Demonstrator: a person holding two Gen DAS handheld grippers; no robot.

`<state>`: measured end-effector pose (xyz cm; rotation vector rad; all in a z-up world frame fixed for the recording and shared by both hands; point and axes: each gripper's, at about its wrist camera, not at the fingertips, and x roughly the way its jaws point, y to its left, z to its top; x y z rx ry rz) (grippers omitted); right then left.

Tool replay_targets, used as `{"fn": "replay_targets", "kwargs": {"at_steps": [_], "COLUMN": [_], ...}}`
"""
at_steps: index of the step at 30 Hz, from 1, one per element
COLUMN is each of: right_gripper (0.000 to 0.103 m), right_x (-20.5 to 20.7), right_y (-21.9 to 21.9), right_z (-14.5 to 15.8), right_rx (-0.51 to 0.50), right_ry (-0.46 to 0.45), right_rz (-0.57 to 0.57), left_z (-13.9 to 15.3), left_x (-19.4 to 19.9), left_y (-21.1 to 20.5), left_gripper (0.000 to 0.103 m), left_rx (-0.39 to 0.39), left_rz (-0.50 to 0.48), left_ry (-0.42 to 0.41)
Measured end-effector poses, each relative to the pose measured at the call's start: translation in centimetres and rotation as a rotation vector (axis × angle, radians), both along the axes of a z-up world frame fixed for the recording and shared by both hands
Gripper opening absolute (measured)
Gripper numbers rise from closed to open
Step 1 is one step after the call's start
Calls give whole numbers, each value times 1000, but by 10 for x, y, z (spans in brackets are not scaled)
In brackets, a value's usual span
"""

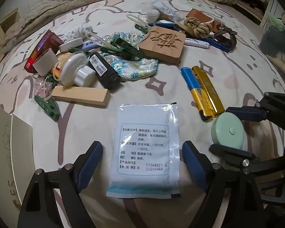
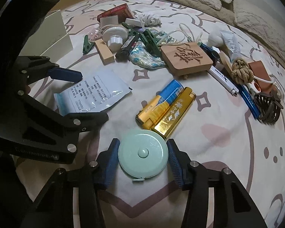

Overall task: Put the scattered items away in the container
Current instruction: 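Close the left gripper on the white sachet and lift it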

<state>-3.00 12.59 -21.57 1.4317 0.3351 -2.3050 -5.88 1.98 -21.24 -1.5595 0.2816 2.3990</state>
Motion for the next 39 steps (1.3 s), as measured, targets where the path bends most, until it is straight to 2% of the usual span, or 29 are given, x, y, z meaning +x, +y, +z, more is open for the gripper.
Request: {"fn": "replay_targets", "kwargs": {"at_steps": [7, 15, 20, 22, 27, 31, 39], "right_gripper": [51, 51, 51, 51, 51, 51, 51], "right_x": [-3, -7, -6, -6, -4, -3, -1], "right_y": [13, 26, 31, 33, 39, 43, 48], "right_z": [7, 17, 24, 26, 33, 37, 35], "right_rx": [-11, -28, -38, -43, -55, -63, -56], "right_ry": [-4, 11, 25, 28, 46, 55, 49], "right_rz": [-44, -84, -92, -94, -107, -116, -123], "left_z": [-7, -9, -6, -4, -1, 4, 8], "left_x": [1, -1, 2, 3, 5, 5, 6], "left_y": [4, 4, 7, 7, 7, 4, 2], "left_gripper": [93, 92, 77, 67, 62, 53, 49], "left_rx": [6, 17, 21, 21, 17, 29, 46], "left_rz": [-11, -19, -39, -36, -27, 2, 16], "left_ry": [6, 12, 25, 33, 47, 61, 68]}}
